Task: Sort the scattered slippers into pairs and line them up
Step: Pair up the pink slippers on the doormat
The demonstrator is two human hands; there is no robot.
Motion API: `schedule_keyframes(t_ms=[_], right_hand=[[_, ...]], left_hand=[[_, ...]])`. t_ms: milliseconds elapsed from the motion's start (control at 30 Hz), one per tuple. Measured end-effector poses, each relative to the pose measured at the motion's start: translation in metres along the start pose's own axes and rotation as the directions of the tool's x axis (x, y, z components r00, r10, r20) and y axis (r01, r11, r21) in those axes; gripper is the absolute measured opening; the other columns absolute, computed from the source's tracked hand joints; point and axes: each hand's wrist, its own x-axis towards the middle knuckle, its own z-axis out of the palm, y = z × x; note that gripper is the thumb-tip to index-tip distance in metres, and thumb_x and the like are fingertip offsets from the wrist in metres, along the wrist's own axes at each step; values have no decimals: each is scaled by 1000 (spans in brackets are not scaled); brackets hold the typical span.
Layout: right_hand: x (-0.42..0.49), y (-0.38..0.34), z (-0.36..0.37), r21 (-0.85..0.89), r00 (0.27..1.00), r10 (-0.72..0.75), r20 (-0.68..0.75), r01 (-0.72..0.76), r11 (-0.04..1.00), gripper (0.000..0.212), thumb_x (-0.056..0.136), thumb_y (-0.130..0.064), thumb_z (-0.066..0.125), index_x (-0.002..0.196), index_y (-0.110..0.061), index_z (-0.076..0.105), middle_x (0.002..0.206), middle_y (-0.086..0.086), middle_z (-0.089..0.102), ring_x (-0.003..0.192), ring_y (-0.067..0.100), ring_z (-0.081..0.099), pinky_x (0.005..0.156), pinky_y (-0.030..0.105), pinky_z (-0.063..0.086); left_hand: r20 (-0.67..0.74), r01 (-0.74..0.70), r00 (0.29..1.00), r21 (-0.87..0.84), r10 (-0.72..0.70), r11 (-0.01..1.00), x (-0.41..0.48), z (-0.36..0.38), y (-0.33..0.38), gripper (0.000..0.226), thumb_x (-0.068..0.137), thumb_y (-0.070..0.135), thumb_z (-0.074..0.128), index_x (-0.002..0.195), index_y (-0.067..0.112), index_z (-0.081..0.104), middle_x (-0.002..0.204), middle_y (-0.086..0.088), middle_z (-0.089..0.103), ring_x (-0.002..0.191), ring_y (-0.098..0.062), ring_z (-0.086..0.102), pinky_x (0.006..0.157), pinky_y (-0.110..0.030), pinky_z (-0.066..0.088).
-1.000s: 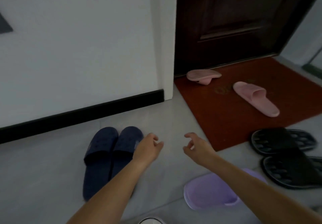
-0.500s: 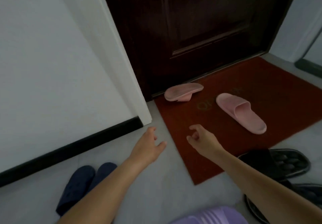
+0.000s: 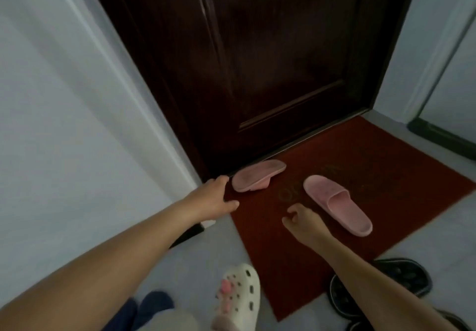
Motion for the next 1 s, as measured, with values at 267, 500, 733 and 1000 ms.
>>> schedule_keyframes(t_ms=[267,500,733,1000], right_hand=[[66,62,-24,-1,966,240,-92,-241,970,28,91,-28,52,115,-12,54,83,0,61,71,19,63,62,34,50],[132,104,-19,223,849,520,-90,-492,842,36,94,-25,52,124,-6,48,86,7,65,61,13,61,39,14,39],[159,111,-1,835,793,608,37,-358,417,45,92,-12,56,133,-9,37,107,15,63,102,32,62,94,49,49],[140,132,18,598,775,590,-225,-368,711,25,86,-45,59,92,-20,56,78,-8,60,72,13,58,56,29,47]], left_hand=[[51,151,988,-108,-146,983,167,70,-16,72,85,47,58,142,13,32,141,-11,43,118,-26,53,90,-29,47],[180,540,786,-664,-591,517,261,146,-69,71,82,42,67,135,1,42,107,-13,63,83,-20,62,69,-29,55],[310,286,780,-949,-544,-132,278,174,-80,47,93,19,56,135,5,40,106,-14,63,87,-21,61,80,-35,46],[-320,-112,891,-841,-320,530,219,160,-45,24,90,16,59,106,31,49,107,2,58,85,-5,62,68,-18,49]])
